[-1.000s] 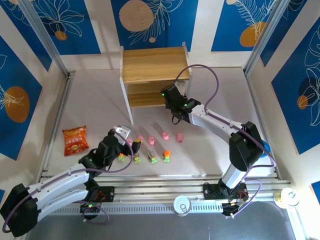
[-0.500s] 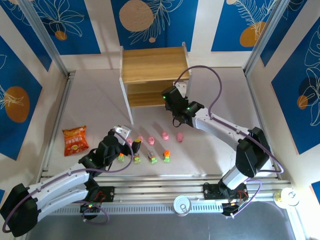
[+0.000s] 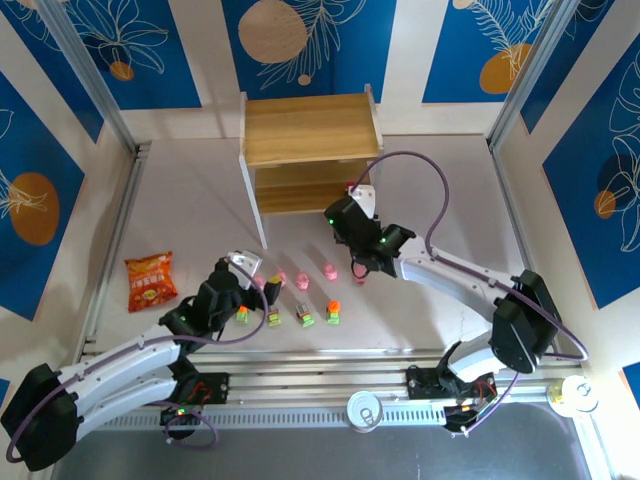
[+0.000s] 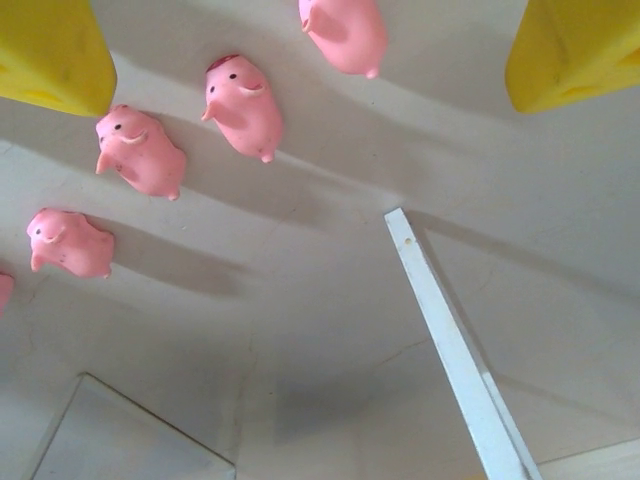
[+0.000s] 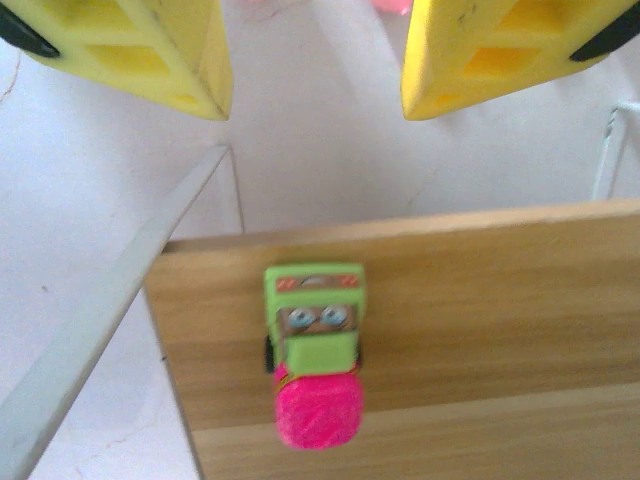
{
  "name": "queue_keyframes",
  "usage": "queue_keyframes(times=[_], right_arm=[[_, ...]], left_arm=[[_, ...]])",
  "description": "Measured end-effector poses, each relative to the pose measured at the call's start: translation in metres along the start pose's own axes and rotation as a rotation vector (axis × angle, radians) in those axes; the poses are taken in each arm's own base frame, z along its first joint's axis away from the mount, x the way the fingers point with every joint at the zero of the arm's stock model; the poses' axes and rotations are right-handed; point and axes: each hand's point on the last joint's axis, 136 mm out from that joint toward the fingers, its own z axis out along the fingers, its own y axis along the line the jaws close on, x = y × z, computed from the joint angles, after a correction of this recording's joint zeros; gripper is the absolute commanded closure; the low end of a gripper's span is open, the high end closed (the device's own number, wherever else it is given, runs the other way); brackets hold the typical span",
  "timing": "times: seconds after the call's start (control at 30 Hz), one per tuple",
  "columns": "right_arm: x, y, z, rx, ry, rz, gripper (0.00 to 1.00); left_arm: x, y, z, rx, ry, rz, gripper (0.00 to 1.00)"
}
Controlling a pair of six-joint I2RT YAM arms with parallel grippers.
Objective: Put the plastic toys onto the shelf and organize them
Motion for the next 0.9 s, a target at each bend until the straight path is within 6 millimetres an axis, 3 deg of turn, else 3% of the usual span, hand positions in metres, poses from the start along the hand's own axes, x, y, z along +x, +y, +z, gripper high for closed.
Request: queue_keyframes(times=[0.3, 0.63, 0.9], right_arm=[[0.052, 0.032, -0.045, -0.099, 0.065, -0.080, 0.53], [0.116, 0.036, -0.079, -0.095, 0.143, -0.111, 0.54], [0.154, 0.031, -0.080, -0.010, 0.172, -0.071, 0.55]], left_arm=[[0.001, -0.018, 0.004, 0.093, 0.021, 0.007, 0.01], [-0.002, -0.019, 0.003, 0.099, 0.007, 0.018, 0.01], [-0.005, -0.018, 0.002, 0.099, -0.002, 0.016, 0.01]])
